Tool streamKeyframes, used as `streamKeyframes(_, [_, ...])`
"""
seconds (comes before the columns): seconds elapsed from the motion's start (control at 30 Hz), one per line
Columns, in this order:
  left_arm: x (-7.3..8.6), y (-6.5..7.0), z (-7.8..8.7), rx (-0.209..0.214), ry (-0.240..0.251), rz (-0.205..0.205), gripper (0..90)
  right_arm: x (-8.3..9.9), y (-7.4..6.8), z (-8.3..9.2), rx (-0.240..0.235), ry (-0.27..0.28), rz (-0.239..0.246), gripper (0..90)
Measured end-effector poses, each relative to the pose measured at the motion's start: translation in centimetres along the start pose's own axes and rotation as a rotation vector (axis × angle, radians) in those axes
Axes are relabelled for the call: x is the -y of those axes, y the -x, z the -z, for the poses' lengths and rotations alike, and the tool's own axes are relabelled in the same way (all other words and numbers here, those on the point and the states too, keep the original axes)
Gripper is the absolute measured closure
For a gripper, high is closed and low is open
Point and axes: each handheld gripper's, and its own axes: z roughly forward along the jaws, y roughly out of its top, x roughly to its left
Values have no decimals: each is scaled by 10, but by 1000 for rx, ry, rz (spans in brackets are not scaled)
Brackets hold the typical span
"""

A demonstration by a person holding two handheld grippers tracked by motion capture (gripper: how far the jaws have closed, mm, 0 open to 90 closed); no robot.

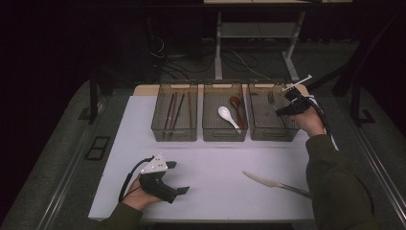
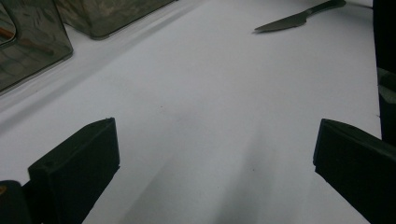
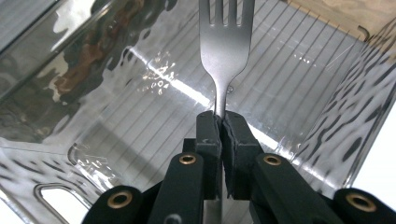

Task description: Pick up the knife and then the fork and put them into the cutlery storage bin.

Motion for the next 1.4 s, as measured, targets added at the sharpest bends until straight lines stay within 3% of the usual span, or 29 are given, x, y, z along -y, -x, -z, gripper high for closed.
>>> streamKeyframes(0.3, [0,0,0,0,1,-1,0,-1,-2,-9,6,-44,10,833])
streamKeyframes(0.53, [0,0,0,-1,1,-2,0,-1,-1,-7,-9,-11,-8,683])
streamKeyframes(0.73, [1,-1,1,-3,-2,-3,0,5,1,2,-62,59,-34,554])
streamKeyframes(0.93, [1,-1,1,-6,2,5,0,15,-4,20,-98,138,-25,509])
streamKeyframes(1.2, [1,-2,1,-4,9,14,0,32,-20,45,-142,248,19,460])
streamKeyframes(1.4, [1,-2,1,-2,5,15,0,45,-36,56,-155,276,78,400])
